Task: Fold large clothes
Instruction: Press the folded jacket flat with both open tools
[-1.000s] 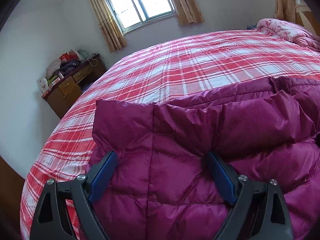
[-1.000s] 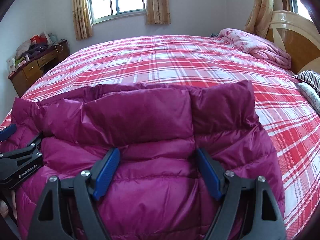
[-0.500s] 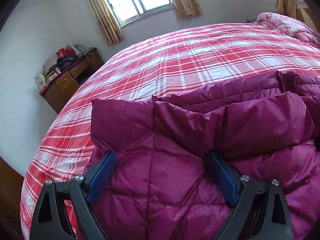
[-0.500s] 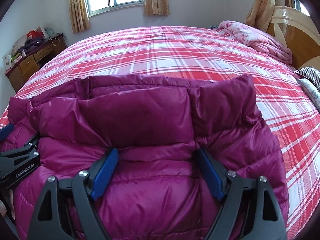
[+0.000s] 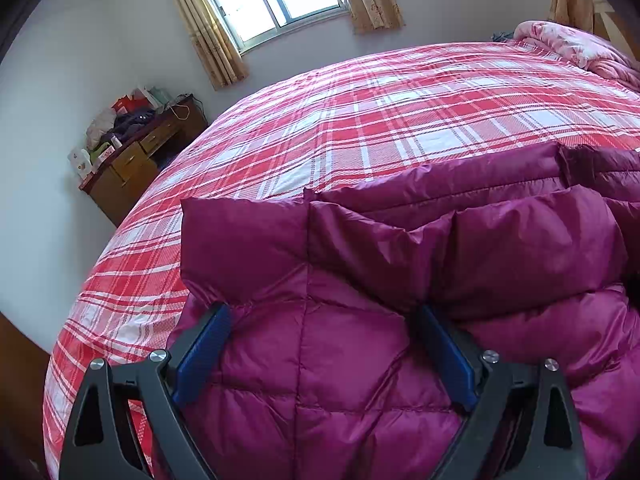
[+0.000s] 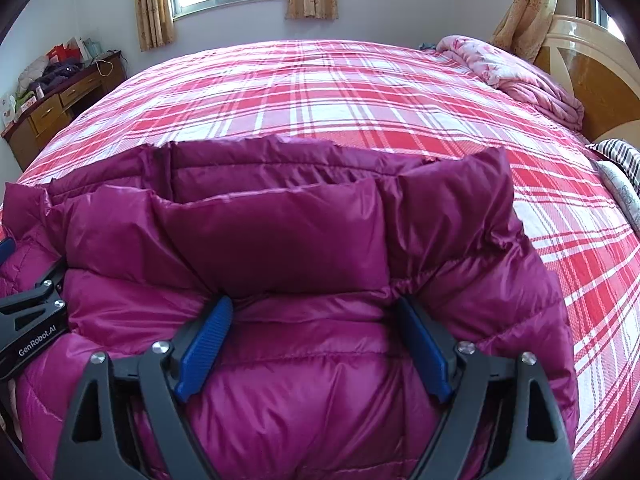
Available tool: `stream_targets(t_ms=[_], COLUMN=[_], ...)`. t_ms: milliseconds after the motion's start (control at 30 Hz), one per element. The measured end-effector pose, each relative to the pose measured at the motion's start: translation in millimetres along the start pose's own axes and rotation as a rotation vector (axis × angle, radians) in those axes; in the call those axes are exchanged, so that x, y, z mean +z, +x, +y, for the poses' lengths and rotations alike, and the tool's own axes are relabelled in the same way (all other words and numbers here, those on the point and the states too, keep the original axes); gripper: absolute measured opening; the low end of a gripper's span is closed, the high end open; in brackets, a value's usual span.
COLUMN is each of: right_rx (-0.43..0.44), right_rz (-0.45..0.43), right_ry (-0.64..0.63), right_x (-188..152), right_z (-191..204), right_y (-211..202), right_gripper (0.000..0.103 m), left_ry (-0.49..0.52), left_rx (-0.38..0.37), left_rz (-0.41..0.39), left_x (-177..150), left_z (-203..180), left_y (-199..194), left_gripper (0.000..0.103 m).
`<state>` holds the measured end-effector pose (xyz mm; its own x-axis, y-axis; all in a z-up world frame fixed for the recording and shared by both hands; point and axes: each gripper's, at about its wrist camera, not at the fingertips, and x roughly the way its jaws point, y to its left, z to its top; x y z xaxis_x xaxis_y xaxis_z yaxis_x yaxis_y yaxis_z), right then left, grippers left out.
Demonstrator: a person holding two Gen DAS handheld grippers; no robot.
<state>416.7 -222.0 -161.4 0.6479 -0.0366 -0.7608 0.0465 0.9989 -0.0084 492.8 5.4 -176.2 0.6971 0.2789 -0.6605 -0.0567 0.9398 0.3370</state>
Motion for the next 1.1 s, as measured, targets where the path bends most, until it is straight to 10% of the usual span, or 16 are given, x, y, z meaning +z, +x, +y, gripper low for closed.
stream_targets(t_ms=[467, 1100], right_rx=[0.114, 0.050], right_rz=[-0.142, -0.031], right_ry=[-0.051, -0.084], right_x=[-22.7, -30.7], right_z=[34.6, 42.2], right_y=[-64.4, -22.1], right_gripper=[0.085, 0.092], left_ry=[0.004, -0.071], left_rx=[0.017, -0.043], left_rz=[-0.006, -0.044], left_x=[-1.1, -22.9], left_z=[-1.8, 46.6], left_y=[0.5, -47.2], left_gripper=[0.096, 0.096])
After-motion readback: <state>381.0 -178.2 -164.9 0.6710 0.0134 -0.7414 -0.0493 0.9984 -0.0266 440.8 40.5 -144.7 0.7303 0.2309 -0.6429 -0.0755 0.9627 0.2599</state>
